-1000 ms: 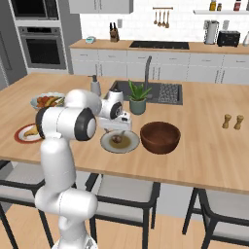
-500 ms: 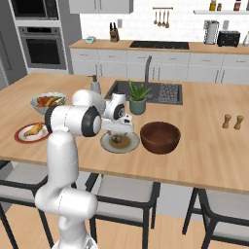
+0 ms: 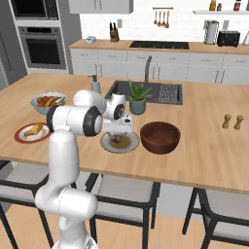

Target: Pick the chicken drumstick and mushroom from their plates and place them in the bowl. Then put the bowl in the fridge.

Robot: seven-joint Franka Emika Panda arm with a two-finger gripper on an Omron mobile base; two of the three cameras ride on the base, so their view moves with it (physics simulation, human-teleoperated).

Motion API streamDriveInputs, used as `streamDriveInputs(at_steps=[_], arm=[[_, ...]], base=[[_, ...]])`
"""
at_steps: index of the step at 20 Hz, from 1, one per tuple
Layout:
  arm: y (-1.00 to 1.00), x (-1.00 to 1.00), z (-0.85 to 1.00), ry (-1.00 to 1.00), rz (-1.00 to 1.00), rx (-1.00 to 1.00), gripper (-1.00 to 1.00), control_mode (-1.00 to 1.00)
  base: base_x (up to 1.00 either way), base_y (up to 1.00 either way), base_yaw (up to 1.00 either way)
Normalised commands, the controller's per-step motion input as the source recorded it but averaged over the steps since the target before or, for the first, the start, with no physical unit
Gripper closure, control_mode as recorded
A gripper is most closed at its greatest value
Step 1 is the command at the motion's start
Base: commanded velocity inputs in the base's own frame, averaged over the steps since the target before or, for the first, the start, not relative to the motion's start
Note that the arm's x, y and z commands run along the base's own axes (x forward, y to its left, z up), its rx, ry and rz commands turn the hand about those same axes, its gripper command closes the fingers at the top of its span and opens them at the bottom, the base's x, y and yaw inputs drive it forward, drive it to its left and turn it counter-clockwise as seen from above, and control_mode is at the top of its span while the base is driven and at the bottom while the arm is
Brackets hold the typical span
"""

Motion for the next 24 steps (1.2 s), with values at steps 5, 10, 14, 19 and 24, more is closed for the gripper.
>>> streamDriveInputs(at_steps=[5,10,14,19,24], arm=[[0.00,-0.15,-0.05,0.00,0.24,0.00,-1.00,-1.00],[0.00,-0.15,-0.21,0.01,0.12,0.00,-1.00,-1.00],[0.00,0.00,-0.43,0.00,0.14,0.00,-1.00,-1.00],[0.02,0.01,-0.45,-0.03,0.16,0.00,1.00,-1.00],[0.05,-0.15,-0.21,-0.03,0.14,0.00,1.00,-1.00]], base=[[0.00,0.00,0.00],[0.00,0.00,0.00],[0.00,0.00,0.00],[0.00,0.00,0.00],[0.00,0.00,0.00]])
